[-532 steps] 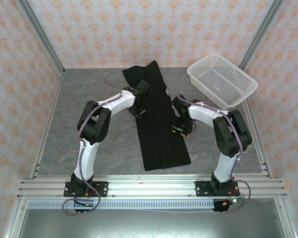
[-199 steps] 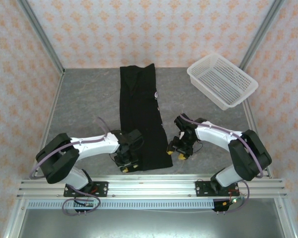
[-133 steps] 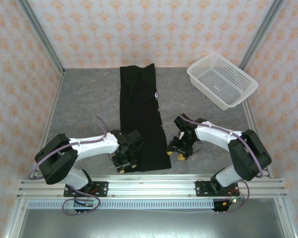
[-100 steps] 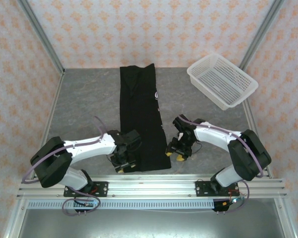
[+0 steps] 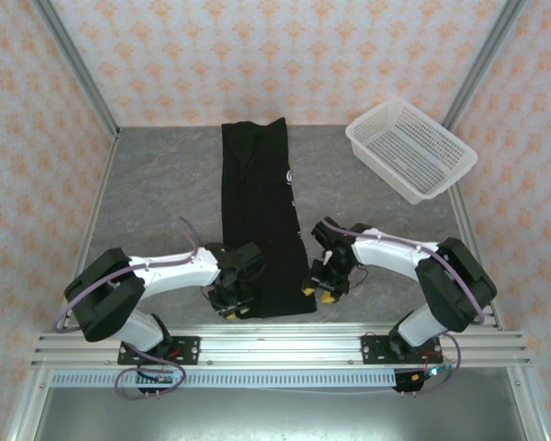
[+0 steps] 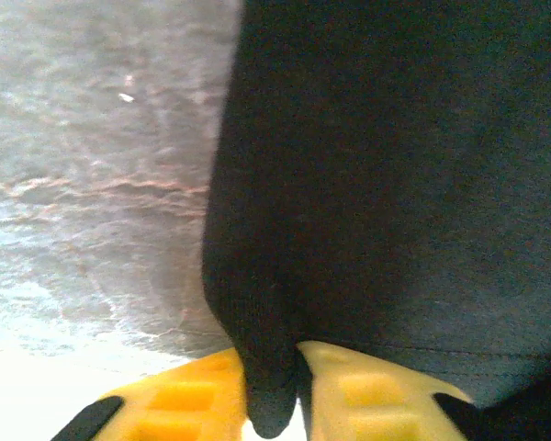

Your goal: Fold and stack the t-shirts

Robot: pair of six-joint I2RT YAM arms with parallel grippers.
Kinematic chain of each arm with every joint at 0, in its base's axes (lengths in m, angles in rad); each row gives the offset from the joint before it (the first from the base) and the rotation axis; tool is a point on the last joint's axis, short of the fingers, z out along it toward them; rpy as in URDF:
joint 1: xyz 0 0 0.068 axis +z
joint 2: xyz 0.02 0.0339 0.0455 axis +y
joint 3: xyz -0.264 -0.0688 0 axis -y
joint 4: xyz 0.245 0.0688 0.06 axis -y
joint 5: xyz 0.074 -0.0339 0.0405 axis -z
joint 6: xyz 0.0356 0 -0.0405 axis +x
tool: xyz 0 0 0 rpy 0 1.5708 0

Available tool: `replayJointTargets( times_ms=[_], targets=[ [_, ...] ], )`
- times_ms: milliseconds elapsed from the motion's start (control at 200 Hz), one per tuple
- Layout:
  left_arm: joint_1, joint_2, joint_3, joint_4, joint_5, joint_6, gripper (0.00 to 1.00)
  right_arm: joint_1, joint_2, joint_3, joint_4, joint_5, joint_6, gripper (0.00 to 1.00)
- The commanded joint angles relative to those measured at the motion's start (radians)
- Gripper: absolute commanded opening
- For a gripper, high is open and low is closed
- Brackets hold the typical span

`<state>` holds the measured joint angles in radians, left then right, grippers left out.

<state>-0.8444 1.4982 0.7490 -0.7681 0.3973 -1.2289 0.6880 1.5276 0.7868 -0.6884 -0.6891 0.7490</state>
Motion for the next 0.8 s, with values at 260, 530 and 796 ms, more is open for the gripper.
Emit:
replayJointTargets(
  times_ms=[260,530,796],
  targets=[
    [-0.009,0.035,-0.038,-0.006,-0.068,0.019,0.0,0.069,0.06,-0.033,0.027,0.075,0.076,0.34],
    [-0.01,-0.027,-0.033,-0.055,-0.069,0.045,0.0,0.076,0.077,0.016,0.053,0.074,0.102,0.0],
    [-0.009,-0.221,-0.126,-0.087,0.011,0.052,0.0,0.115,-0.008,0.008,-0.062,0.017,0.12,0.0]
  ],
)
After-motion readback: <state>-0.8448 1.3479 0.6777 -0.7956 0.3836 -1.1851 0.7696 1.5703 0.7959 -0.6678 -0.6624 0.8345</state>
